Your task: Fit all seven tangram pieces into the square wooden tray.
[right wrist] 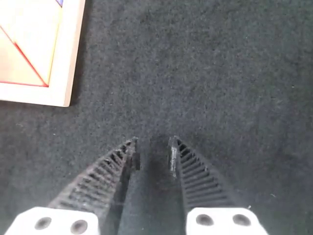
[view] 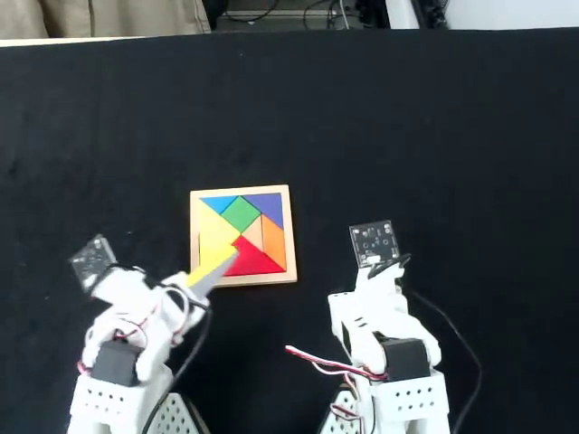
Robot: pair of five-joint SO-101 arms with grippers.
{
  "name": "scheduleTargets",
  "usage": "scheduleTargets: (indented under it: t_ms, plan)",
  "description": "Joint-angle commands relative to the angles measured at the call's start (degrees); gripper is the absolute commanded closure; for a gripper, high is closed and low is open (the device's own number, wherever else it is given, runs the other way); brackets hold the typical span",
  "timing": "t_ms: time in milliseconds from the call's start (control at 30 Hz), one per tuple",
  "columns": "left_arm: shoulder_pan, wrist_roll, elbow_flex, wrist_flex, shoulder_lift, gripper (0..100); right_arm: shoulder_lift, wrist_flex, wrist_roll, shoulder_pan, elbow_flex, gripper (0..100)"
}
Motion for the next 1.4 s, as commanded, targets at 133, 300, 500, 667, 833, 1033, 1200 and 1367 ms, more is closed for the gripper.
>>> scheduleTargets:
  t_ms: [133,300,500,667,833,1033,1200,1367]
  plan:
    - [11.30,4.22,1.10,-3.69,0.26,67,-3.38,0.35,-0.18,-0.70,-0.22,88.8]
    - [11.65,4.31,1.10,-17.05,0.53,60,-3.47,0.35,-0.18,-0.70,-0.22,88.8]
    - [11.56,4.31,1.10,-2.46,0.53,59,-3.47,0.35,-0.18,-0.70,-0.22,88.8]
    - [12.62,3.34,1.10,1.23,0.62,59,-3.47,0.35,-0.18,-0.70,-0.22,88.8]
    - [3.56,-23.65,1.10,-1.14,0.35,59,-3.47,0.44,-0.18,-0.70,-0.22,88.8]
    - [-17.71,-51.60,1.10,-2.20,0.53,59,-3.47,0.44,-0.18,-0.70,-0.22,88.8]
    - [-28.53,-55.30,1.10,-1.67,0.35,59,-3.56,0.44,-0.18,-0.70,-0.22,88.8]
    - [-30.11,-51.87,1.10,-1.85,0.62,59,-3.56,0.44,-0.18,-0.70,-0.22,88.8]
